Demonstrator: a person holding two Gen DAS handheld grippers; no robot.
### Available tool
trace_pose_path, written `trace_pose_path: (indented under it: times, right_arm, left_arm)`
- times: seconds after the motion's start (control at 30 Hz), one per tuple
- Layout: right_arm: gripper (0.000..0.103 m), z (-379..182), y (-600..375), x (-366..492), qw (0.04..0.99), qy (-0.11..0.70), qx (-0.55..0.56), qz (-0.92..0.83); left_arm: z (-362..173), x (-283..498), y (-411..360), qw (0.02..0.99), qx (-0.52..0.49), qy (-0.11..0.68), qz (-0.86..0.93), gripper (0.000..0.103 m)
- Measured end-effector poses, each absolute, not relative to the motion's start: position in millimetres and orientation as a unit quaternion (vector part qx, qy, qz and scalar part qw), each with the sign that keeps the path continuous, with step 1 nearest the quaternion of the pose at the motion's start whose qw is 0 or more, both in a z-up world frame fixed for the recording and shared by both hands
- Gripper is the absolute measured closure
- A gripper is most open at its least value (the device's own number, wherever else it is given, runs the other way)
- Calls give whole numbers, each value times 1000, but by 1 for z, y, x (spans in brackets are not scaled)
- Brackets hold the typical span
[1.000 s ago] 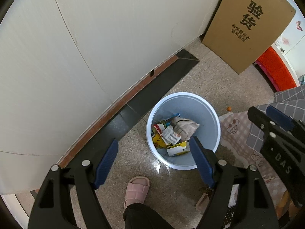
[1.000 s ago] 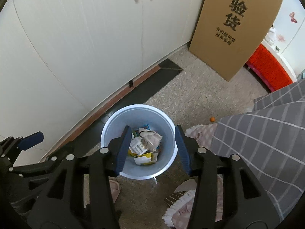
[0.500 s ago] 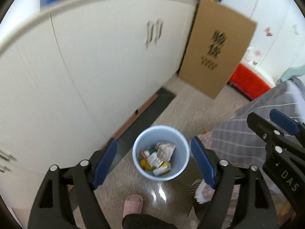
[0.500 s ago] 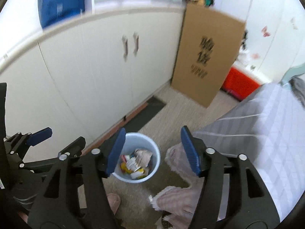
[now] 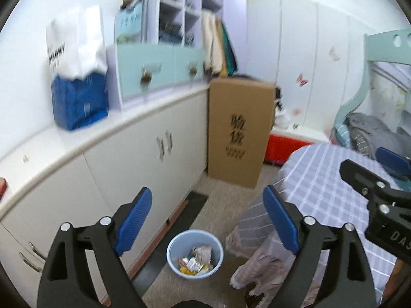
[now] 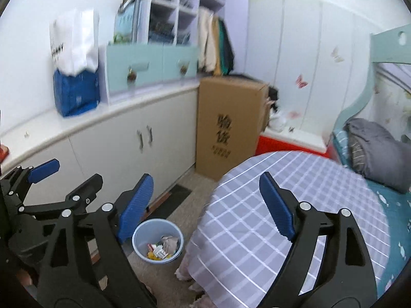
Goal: Collect trash
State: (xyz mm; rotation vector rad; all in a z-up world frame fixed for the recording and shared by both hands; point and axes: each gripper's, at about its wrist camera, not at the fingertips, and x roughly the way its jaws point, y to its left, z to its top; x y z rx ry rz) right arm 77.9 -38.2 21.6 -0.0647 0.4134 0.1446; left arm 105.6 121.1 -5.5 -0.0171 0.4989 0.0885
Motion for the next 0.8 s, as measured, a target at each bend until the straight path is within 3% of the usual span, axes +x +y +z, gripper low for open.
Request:
trace_pose_path:
  times: [0.43,0.8]
  right_arm:
    - [9,55,-101,-40,989,138,20,49]
    - [8,50,-114,-90,993,105,46,38]
  left_arm:
    - [56,-5,59,986,31,166,1,10]
    - [65,-62,33,990,55,129,-28,8]
